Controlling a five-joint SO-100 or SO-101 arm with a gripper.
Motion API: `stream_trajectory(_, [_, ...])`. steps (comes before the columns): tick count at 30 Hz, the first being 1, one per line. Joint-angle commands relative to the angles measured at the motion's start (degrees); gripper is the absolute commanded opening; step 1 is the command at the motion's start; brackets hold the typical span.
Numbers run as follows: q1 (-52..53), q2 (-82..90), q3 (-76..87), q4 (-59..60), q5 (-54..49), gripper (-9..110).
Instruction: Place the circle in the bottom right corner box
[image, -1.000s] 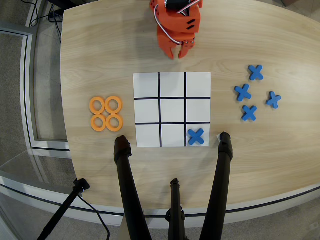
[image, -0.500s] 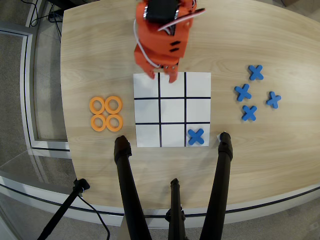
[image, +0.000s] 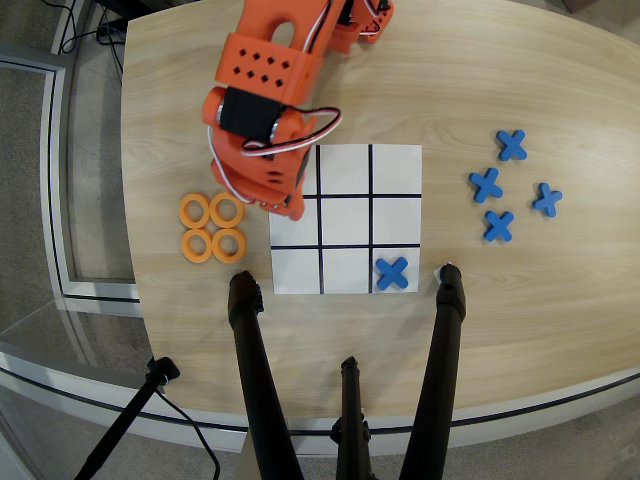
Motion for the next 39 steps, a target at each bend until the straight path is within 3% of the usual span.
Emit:
stream_trajectory(1, [1.8, -3.5, -4.6, -1.7, -0.9, 22])
stream_trajectory(14, [4.9, -16.1, -10.5, -7.1, -2.0, 22])
stream_trajectory(39, [8.7, -26.5, -17.4, -6.9, -5.0, 22])
